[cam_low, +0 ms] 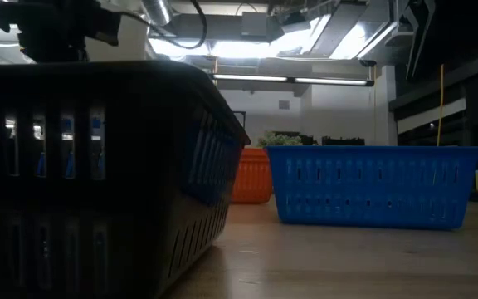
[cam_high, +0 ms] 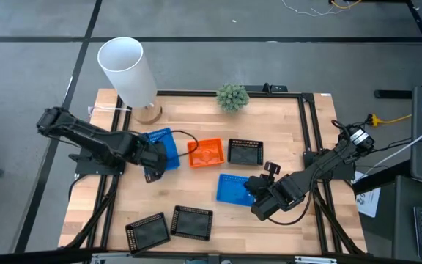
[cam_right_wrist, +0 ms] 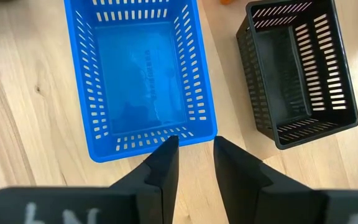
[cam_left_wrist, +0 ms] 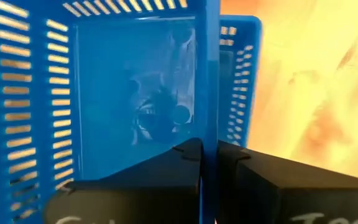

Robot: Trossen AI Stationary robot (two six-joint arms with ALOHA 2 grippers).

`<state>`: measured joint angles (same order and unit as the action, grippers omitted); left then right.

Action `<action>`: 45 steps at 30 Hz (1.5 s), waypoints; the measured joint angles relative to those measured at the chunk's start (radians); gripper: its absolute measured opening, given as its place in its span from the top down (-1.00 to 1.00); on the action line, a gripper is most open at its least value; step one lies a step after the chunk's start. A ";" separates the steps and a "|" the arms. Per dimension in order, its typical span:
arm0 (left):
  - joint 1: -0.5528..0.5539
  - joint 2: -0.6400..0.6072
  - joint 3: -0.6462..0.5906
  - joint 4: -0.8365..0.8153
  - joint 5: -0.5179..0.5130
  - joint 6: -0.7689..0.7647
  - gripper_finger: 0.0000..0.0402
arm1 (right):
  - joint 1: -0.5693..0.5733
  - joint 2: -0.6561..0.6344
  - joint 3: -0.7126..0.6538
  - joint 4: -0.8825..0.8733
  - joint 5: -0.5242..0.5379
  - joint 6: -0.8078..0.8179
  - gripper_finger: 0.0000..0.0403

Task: Stack baskets by color
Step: Stack the center blue bin on the top of the top blue bin

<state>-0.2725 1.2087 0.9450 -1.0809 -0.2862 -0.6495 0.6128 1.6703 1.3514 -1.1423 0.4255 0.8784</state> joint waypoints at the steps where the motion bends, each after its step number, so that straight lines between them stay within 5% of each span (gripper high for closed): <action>1: 0.011 -0.010 -0.013 0.018 0.022 0.002 1.00 | 0.000 0.000 0.000 0.000 0.000 0.000 0.50; 16: 0.028 0.005 -0.145 0.218 0.149 0.031 1.00 | 0.000 0.000 0.000 -0.001 -0.005 -0.001 0.50; 38: -0.001 0.031 -0.146 0.272 0.135 -0.049 1.00 | 0.000 0.000 0.000 -0.003 -0.008 0.000 0.50; 45: -0.005 0.031 -0.146 0.294 0.134 -0.055 0.85 | 0.000 0.000 0.000 -0.004 -0.008 -0.005 0.50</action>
<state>-0.2774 1.2400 0.7991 -0.7867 -0.1520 -0.7044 0.6128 1.6703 1.3514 -1.1461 0.4175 0.8737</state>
